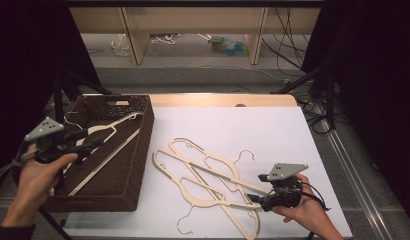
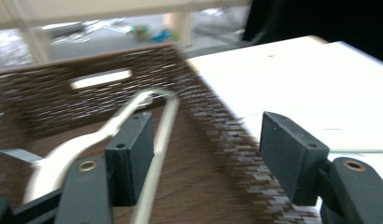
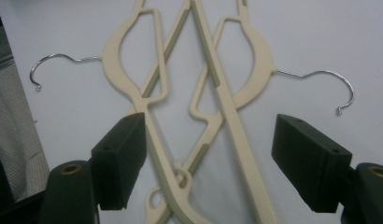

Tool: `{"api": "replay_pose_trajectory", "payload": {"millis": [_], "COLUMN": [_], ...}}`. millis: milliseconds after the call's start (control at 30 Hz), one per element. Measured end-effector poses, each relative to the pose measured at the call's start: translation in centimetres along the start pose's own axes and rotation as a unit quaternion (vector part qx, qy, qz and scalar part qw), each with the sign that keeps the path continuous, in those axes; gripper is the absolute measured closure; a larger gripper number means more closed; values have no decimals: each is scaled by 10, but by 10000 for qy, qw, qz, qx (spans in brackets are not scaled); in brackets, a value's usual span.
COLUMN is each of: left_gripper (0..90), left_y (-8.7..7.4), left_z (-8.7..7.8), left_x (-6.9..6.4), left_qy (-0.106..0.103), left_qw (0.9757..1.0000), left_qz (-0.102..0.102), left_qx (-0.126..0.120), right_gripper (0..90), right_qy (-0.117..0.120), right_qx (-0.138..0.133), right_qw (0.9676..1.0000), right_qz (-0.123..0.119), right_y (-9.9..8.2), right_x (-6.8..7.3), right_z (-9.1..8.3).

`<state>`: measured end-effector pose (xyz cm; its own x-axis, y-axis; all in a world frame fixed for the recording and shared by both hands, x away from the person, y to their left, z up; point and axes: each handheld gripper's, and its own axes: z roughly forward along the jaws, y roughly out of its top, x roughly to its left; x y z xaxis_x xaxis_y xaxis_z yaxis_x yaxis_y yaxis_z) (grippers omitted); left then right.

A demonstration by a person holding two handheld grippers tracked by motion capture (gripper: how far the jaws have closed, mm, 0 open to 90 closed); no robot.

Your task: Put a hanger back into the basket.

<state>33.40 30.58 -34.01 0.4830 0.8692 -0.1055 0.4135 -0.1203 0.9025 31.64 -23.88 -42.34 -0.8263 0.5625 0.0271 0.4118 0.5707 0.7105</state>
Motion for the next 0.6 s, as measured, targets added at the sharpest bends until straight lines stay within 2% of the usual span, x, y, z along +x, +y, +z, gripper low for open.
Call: {"api": "replay_pose_trajectory", "payload": {"millis": [33,67,100,133,167,200,233,267,300,333,400,433,467,500,533,567,600], "left_gripper": [338,338,327,325,318,311,309,307,301,295,284,266,253,250,240,212,204], "left_y": [0,-2,-7,-7,-10,-12,-15,-20,-22,-22,-26,-32,-32,-37,-37,-43,-46], "left_z": [0,-1,0,0,2,3,4,8,9,9,13,19,19,24,24,28,30], "left_x": [0,-10,-30,-30,-38,-45,-52,-65,-70,-70,-81,-92,-92,-103,-103,-112,-117], "left_qy": [0,-97,-260,-260,-395,-490,-598,-749,-833,-833,-995,-1151,-1151,-1229,-1229,-1305,-1360], "left_qw": [10000,9999,9993,9993,9985,9979,9973,9964,9956,9956,9938,9917,9917,9904,9904,9898,9890], "left_qz": [0,73,263,263,371,412,423,396,422,422,500,566,566,625,625,561,587], "left_qx": [0,4,-23,-23,-67,5,-15,-33,-49,-49,-2,46,46,72,72,70,51], "right_gripper": [278,278,279,279,278,278,278,277,276,276,276,276,276,276,276,276,276], "right_qy": [0,17,73,73,121,189,206,265,279,279,340,343,343,357,357,325,377], "right_qx": [0,-14,-6,-6,17,33,53,50,41,41,62,64,64,77,77,50,97], "right_qw": [10000,10000,9999,9999,9998,9996,9995,9993,9991,9991,9988,9987,9987,9985,9985,9986,9982], "right_qz": [0,-47,-120,-120,-186,-207,-250,-270,-306,-306,-347,-374,-374,-398,-398,-402,-464], "right_y": [0,0,1,1,1,2,1,1,1,1,1,1,1,1,1,0,0], "right_x": [0,1,4,4,7,9,10,12,13,13,15,15,15,17,17,19,18], "right_z": [0,1,5,5,8,10,12,14,16,16,21,23,23,25,25,27,26]}}
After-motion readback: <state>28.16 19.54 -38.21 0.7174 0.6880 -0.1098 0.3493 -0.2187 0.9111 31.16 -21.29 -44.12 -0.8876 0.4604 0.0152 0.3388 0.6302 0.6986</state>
